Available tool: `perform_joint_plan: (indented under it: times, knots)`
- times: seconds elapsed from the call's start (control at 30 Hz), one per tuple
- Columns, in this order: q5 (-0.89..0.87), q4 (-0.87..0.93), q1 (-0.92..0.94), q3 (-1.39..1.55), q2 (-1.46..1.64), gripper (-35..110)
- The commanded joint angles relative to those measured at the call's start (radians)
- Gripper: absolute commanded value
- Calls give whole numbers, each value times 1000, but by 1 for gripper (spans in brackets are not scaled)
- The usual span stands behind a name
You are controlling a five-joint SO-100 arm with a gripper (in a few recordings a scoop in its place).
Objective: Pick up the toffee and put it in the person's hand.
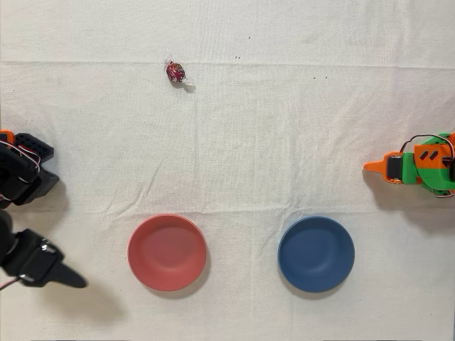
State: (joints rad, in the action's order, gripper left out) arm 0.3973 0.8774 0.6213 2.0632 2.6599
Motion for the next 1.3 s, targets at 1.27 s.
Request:
perform_joint_plan:
  times: [1.27]
  knots:
    - [-342,-204,-472,1003,709,0]
